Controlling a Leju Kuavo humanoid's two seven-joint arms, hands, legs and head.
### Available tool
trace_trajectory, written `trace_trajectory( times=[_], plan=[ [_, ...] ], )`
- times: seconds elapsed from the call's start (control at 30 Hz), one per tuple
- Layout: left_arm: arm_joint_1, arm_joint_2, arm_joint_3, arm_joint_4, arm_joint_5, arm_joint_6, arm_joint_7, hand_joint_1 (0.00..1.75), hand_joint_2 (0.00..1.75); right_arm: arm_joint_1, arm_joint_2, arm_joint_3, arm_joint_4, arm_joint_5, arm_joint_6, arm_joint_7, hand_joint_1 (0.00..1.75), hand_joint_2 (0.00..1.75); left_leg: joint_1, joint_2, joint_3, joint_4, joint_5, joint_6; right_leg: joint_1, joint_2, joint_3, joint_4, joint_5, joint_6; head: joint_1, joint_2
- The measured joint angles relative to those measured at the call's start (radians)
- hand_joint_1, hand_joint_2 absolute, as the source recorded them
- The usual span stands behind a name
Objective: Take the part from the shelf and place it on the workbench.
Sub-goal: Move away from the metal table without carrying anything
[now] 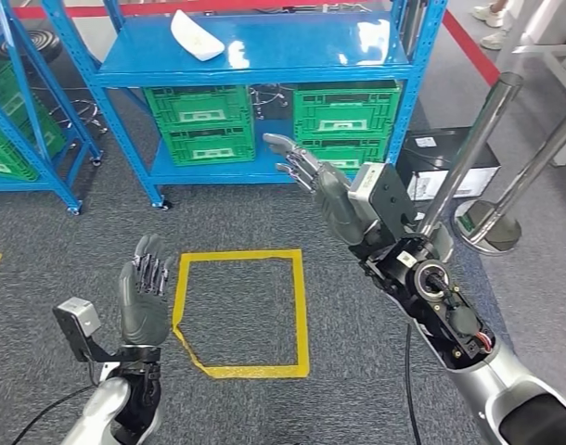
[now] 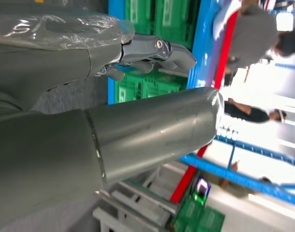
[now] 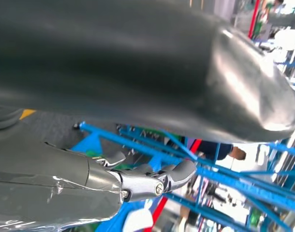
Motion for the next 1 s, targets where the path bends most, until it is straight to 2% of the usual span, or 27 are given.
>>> trace_trajectory(
  times=[0.03,0.07,0.1,0.13,0.17,0.2,0.27,0.3,0.33,0.37,0.4,0.47,0.5,0.53,0.57,0.63,0.67,0.7,0.77,0.8,0.83,0.87,0.9,0.93,1.0],
  plan=[
    [-0.002,0.0,0.0,0.0,0.0,-0.001,0.0,0.0,0.0,0.0,0.0,0.0,0.0,0.0,-0.001,0.0,0.0,0.0,-0.003,-0.011,0.019,-0.039,0.011,0.005,-0.001,0.009,-0.002,-0.001,0.002,0.004,0.0,0.0],
    [-0.003,0.0,0.0,0.0,0.0,-0.002,-0.001,0.0,0.0,0.0,0.0,0.0,0.0,0.0,-0.001,0.0,0.0,0.0,-0.006,-0.013,0.025,-0.055,0.013,0.006,-0.003,0.019,-0.004,-0.003,0.005,0.009,0.0,0.0],
    [-0.003,0.0,0.0,0.0,0.0,-0.002,-0.001,0.0,0.0,0.001,0.0,0.0,0.0,0.0,-0.002,-0.001,0.0,0.0,-0.007,-0.002,0.027,-0.06,0.017,0.006,-0.004,0.03,-0.006,-0.007,0.009,0.015,-0.001,0.0],
    [-0.004,-0.001,0.0,0.0,0.0,-0.002,-0.001,0.0,0.0,0.002,0.0,0.0,0.0,0.0,-0.002,-0.001,0.0,0.0,-0.005,0.009,0.03,-0.068,0.022,0.007,-0.004,0.029,-0.008,-0.009,0.011,0.02,-0.001,0.0],
    [-0.005,-0.003,0.0,0.0,0.0,-0.002,-0.001,0.0,0.0,0.001,0.0,-0.001,0.0,0.0,-0.002,-0.001,0.0,0.0,-0.002,0.02,0.035,-0.078,0.027,0.01,-0.002,0.013,-0.012,-0.004,0.004,0.024,0.002,0.0],
    [-0.005,-0.005,0.0,0.0,0.0,-0.002,-0.001,0.0,0.0,0.001,0.0,-0.002,0.0,0.0,-0.003,-0.002,0.0,0.0,0.001,0.031,0.038,-0.089,0.033,0.013,0.0,-0.013,-0.023,0.02,-0.014,0.028,0.006,0.0],
    [-0.004,-0.007,0.0,0.0,0.0,-0.002,-0.002,0.0,0.0,0.0,0.0,-0.001,0.0,0.0,-0.004,-0.002,0.0,0.0,0.003,0.053,0.041,-0.099,0.038,0.016,0.001,-0.069,-0.072,0.134,-0.083,0.034,0.015,0.0],
    [-0.003,-0.007,0.0,0.0,0.0,-0.002,-0.002,0.0,0.0,0.001,0.0,-0.001,0.001,0.0,-0.004,-0.002,0.0,0.0,0.003,0.064,0.041,-0.099,0.039,0.016,-0.002,-0.08,-0.101,0.205,-0.116,0.038,0.017,0.0],
    [0.0,-0.007,0.0,0.0,0.0,-0.002,-0.002,0.0,0.0,0.003,0.0,0.0,0.002,0.0,-0.004,-0.002,0.0,0.0,0.003,0.076,0.04,-0.098,0.038,0.016,-0.005,-0.084,-0.121,0.256,-0.135,0.042,0.019,0.0],
    [0.002,-0.007,0.0,0.0,0.0,-0.002,-0.002,0.0,0.0,0.004,0.0,0.0,0.002,0.0,-0.004,-0.002,0.0,0.0,0.003,0.087,0.039,-0.097,0.038,0.015,-0.008,-0.087,-0.124,0.273,-0.135,0.046,0.021,0.0],
    [0.003,-0.007,0.0,0.0,0.0,-0.002,-0.002,0.0,0.0,0.004,0.0,0.0,0.003,0.0,-0.004,-0.002,0.0,0.0,0.004,0.098,0.039,-0.095,0.036,0.013,-0.01,-0.092,-0.105,0.247,-0.116,0.05,0.023,0.0],
    [0.003,-0.007,0.0,0.0,0.0,-0.002,-0.002,0.0,0.0,0.003,0.0,0.0,0.003,0.0,-0.004,-0.002,0.0,0.0,0.005,0.117,0.038,-0.085,0.03,0.004,-0.012,-0.122,-0.026,0.111,-0.06,0.056,0.026,0.0],
    [0.002,-0.007,0.0,0.0,0.0,-0.002,-0.001,0.0,0.0,0.002,0.0,0.0,0.003,0.0,-0.004,-0.002,0.0,0.0,0.004,0.125,0.036,-0.076,0.025,-0.002,-0.012,-0.135,0.007,0.049,-0.041,0.053,0.028,0.0],
    [0.001,-0.007,0.0,0.0,0.0,-0.001,-0.002,0.0,0.0,0.002,0.0,0.0,0.003,0.0,-0.004,-0.002,0.0,0.0,0.002,0.132,0.034,-0.069,0.022,-0.008,-0.01,-0.142,0.026,0.012,-0.033,0.047,0.028,0.0],
    [0.0,-0.007,0.0,0.0,-0.001,-0.001,-0.002,0.0,0.0,0.002,0.0,0.0,0.003,0.0,-0.004,-0.002,0.0,0.0,-0.001,0.138,0.032,-0.066,0.02,-0.013,-0.007,-0.142,0.029,0.0,-0.034,0.04,0.025,0.0],
    [-0.001,-0.007,0.0,0.0,-0.001,-0.001,-0.002,0.0,0.0,0.002,0.0,0.0,0.003,0.0,-0.004,-0.002,0.0,0.0,-0.001,0.15,0.032,-0.063,0.019,-0.021,-0.006,-0.119,0.024,0.001,-0.03,0.024,0.018,0.0],
    [-0.001,-0.007,0.0,0.0,-0.001,-0.001,-0.002,0.0,0.0,0.002,0.0,0.0,0.003,0.0,-0.004,-0.002,0.0,0.0,0.001,0.141,0.03,-0.055,0.011,-0.026,-0.007,-0.11,0.023,0.0,-0.027,0.019,0.014,0.0],
    [-0.002,-0.007,0.0,0.0,-0.002,-0.001,-0.002,0.0,0.0,0.001,0.0,0.0,0.003,0.0,-0.004,-0.002,0.0,0.0,0.004,0.122,0.02,-0.031,-0.007,-0.032,-0.009,-0.101,0.022,-0.002,-0.024,0.013,0.012,0.0],
    [-0.001,-0.006,0.0,0.0,-0.002,-0.001,-0.002,0.0,0.0,-0.001,0.0,0.0,0.003,0.0,-0.004,-0.002,0.0,0.0,0.009,0.072,-0.03,0.081,-0.07,-0.042,-0.012,-0.084,0.018,-0.003,-0.019,0.005,0.005,0.0],
    [0.0,-0.005,0.0,0.0,-0.002,-0.001,-0.002,0.0,0.0,0.0,0.0,0.001,0.003,0.0,-0.003,-0.002,0.0,0.0,0.009,0.06,-0.067,0.156,-0.103,-0.044,-0.012,-0.075,0.015,-0.003,-0.017,0.003,0.002,0.0],
    [0.002,-0.004,0.0,0.0,-0.002,-0.001,-0.002,0.0,0.0,0.0,0.0,0.001,0.003,0.0,-0.003,-0.002,0.0,0.0,0.009,0.055,-0.099,0.218,-0.124,-0.044,-0.011,-0.064,0.012,-0.003,-0.015,0.001,0.0,0.0],
    [0.004,-0.003,0.001,0.0,-0.002,-0.001,-0.002,0.0,0.0,0.0,0.0,0.001,0.004,0.0,-0.003,-0.002,0.0,0.0,0.009,0.054,-0.115,0.248,-0.126,-0.042,-0.009,-0.053,0.01,-0.003,-0.014,-0.001,-0.001,0.0],
    [0.004,-0.003,0.001,0.0,-0.002,-0.001,-0.002,0.0,0.0,0.0,0.0,0.001,0.004,0.0,-0.003,-0.002,0.0,0.0,0.009,0.052,-0.111,0.234,-0.108,-0.038,-0.008,-0.042,0.009,-0.003,-0.013,-0.001,-0.001,0.0],
    [0.004,-0.002,0.001,0.0,-0.002,-0.001,-0.002,0.0,0.0,0.0,0.0,0.001,0.005,0.0,-0.003,-0.002,0.0,0.0,0.008,0.047,-0.086,0.181,-0.075,-0.03,-0.006,-0.031,0.009,-0.004,-0.011,-0.001,-0.002,0.0],
    [0.001,-0.002,0.001,0.0,-0.003,-0.001,-0.002,0.0,0.0,-0.001,0.0,0.001,0.005,0.001,-0.003,-0.002,0.0,0.0,0.004,0.028,-0.013,0.029,-0.008,-0.011,-0.004,-0.015,0.009,-0.004,-0.009,0.0,-0.002,0.0]
  ],
)
